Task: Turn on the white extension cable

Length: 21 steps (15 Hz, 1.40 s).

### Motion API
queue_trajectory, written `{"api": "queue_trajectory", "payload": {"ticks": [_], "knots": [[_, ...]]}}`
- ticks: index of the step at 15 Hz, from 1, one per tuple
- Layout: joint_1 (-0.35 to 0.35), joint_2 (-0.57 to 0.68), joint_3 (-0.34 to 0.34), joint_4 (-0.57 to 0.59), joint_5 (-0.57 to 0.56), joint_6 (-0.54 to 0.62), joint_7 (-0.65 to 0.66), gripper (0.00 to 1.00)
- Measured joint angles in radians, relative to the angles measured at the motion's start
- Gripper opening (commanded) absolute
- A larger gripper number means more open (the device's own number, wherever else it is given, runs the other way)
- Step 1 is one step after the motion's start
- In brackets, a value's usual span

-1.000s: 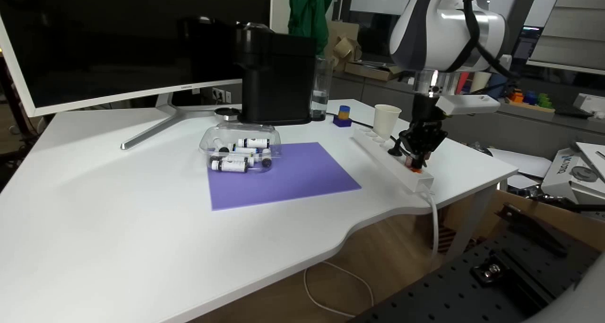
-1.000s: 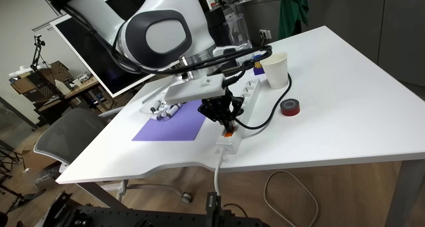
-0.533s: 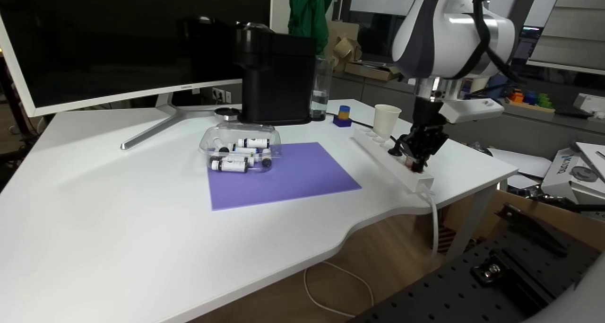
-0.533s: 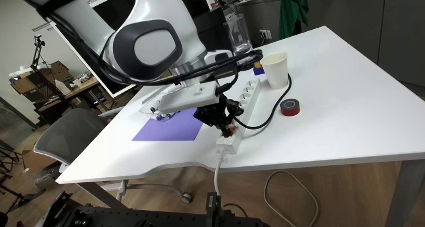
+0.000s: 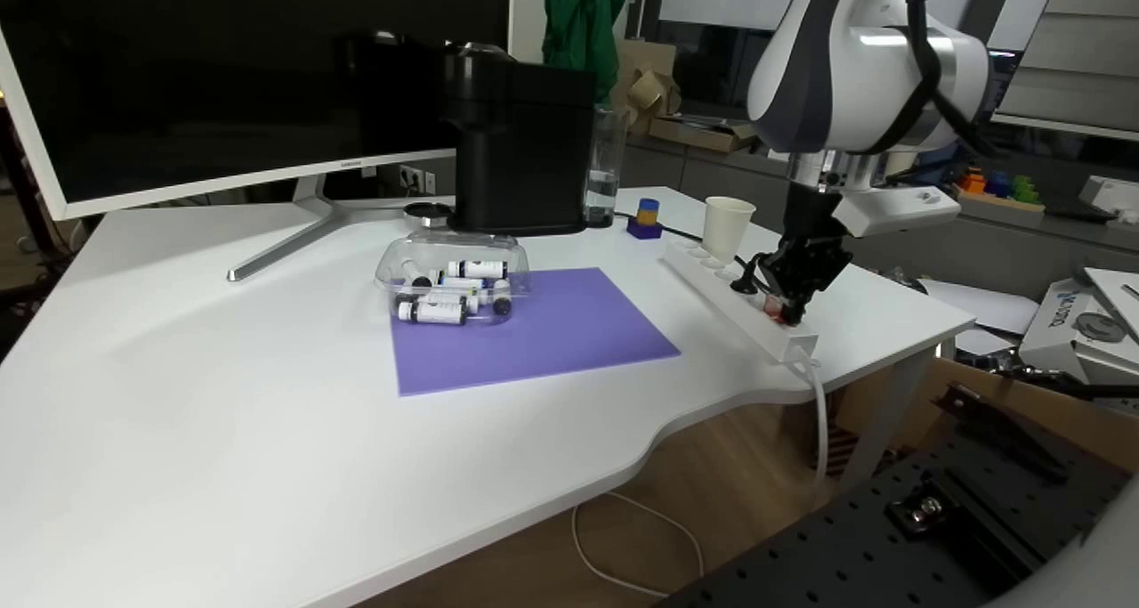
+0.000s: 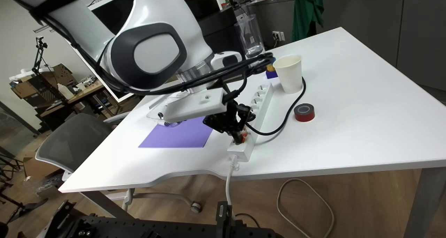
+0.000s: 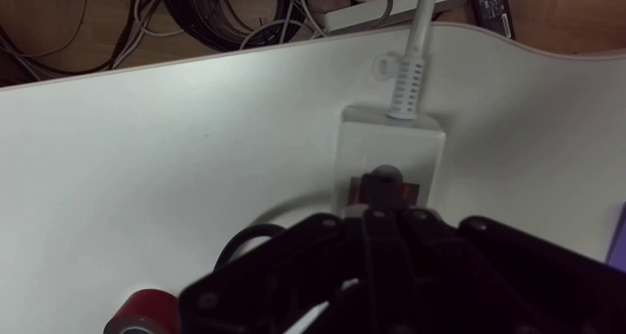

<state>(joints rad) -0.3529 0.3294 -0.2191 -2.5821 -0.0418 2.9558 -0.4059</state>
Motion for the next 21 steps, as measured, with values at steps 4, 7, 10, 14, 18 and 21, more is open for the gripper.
{"api": "queue_trajectory", "payload": {"ticks": [4, 7, 10, 14, 18, 21], "knots": [[-0.009, 0.005, 0.018, 0.006, 0.002, -0.008, 0.0, 0.0], [-0.016, 0.008, 0.038, 0.015, 0.004, -0.009, 0.0, 0.0], [-0.022, 0.008, 0.051, 0.028, 0.005, -0.024, 0.0, 0.0], [-0.027, 0.008, 0.046, 0.046, 0.006, -0.076, 0.006, 0.0], [-0.026, 0.009, 0.029, 0.066, 0.005, -0.146, 0.014, 0.0], [-0.026, 0.011, 0.026, 0.082, 0.005, -0.172, 0.014, 0.0]]}}
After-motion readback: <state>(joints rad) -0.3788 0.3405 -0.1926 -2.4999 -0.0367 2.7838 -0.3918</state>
